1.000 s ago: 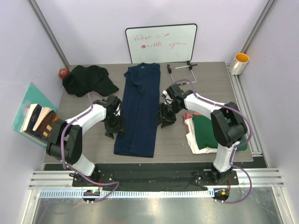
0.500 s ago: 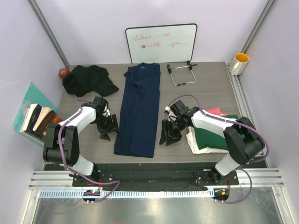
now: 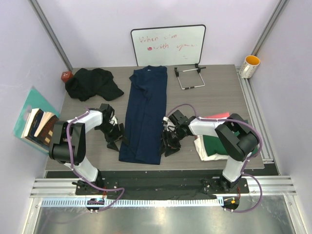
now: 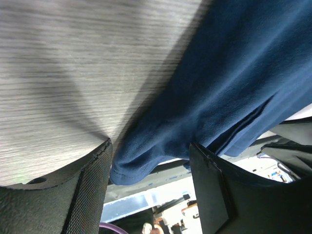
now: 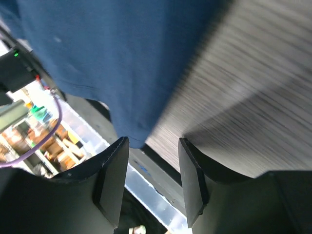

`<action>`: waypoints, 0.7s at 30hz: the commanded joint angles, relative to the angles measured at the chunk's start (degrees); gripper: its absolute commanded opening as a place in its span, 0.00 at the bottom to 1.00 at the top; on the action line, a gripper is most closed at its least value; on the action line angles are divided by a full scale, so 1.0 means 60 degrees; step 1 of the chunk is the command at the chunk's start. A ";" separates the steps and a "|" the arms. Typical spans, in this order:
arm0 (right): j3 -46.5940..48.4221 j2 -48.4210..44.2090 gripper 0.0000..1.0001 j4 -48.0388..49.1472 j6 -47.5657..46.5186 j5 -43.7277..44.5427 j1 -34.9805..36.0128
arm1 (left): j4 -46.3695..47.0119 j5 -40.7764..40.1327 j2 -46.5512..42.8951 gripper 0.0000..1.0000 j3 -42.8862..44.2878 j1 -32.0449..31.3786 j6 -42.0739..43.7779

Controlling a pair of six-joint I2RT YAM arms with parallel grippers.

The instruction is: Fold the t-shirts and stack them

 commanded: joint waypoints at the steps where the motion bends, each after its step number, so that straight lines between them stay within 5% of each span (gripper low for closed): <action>1: -0.0263 0.0548 0.52 0.1026 0.0126 -0.0078 0.0219 | -0.0935 0.0144 0.0264 0.65 -0.0001 0.0032 -0.0079; 12: -0.1583 0.0797 0.52 0.3925 0.1166 -0.0576 0.0498 | -0.0718 0.0611 -0.0351 0.65 -0.0777 0.0046 -0.0957; 21: -0.1129 0.1412 0.47 0.4382 0.1416 -0.0576 0.0878 | -0.0395 0.0788 -0.0204 0.57 -0.0924 0.0149 -0.1001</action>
